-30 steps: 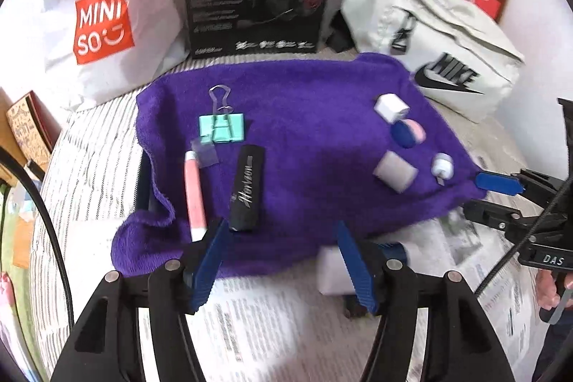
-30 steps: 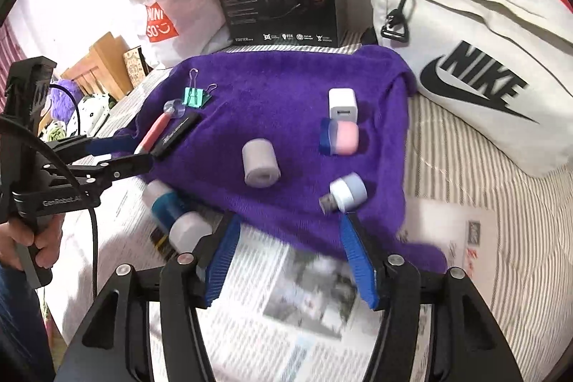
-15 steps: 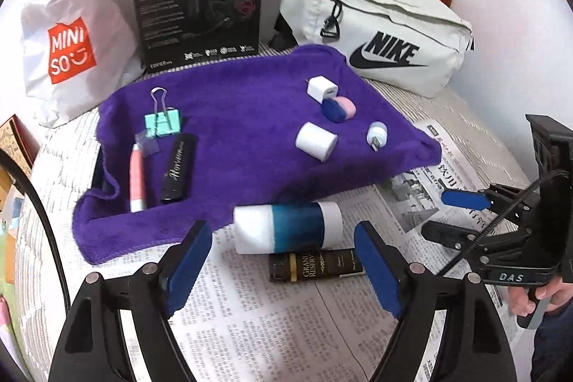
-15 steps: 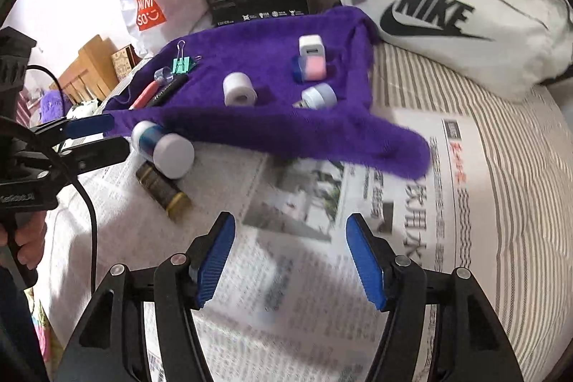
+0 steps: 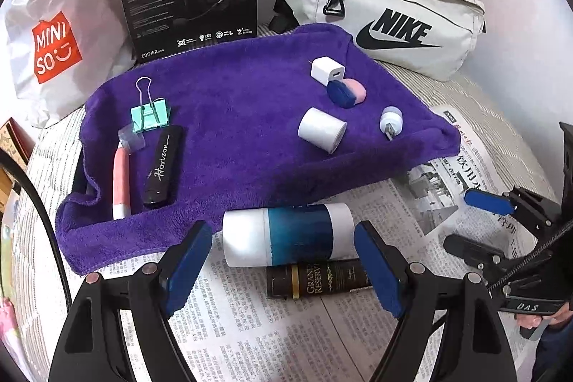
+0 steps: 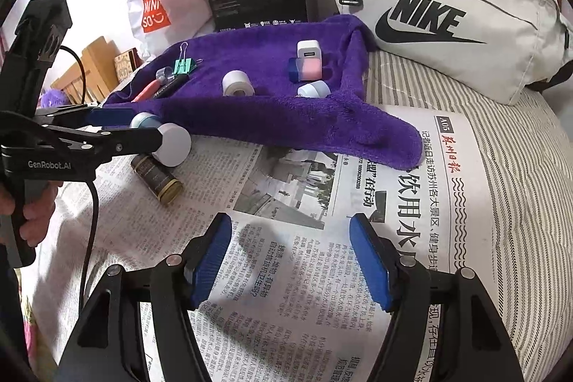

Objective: Organize rigid objects
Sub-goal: 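Withdraw both grippers from the towel toward the items on the newspaper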

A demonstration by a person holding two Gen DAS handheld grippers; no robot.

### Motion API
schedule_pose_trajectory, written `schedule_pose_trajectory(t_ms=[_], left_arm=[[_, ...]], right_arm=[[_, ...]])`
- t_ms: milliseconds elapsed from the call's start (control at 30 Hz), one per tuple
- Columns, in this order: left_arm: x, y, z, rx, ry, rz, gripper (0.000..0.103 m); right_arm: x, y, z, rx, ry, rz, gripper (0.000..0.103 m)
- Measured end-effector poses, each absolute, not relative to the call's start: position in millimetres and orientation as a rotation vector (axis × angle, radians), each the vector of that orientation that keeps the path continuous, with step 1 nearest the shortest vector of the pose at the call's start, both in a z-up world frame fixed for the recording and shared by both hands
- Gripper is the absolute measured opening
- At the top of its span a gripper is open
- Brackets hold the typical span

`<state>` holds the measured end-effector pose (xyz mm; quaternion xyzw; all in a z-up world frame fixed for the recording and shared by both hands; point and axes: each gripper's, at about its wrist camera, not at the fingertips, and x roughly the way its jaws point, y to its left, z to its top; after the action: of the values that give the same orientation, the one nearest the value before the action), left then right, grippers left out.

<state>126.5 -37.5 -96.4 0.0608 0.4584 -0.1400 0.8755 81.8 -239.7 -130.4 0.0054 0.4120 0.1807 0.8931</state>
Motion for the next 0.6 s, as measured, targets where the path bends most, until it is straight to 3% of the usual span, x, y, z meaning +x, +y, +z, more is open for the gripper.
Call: schedule_pose_trajectory(t_ms=[600], left_arm=[[143.6, -50.6, -114.7, 0.127, 1.044, -0.219, 0.080]], right_arm=[[82.5, -242.3, -132.1, 0.043, 0.856, 0.417, 0.078]])
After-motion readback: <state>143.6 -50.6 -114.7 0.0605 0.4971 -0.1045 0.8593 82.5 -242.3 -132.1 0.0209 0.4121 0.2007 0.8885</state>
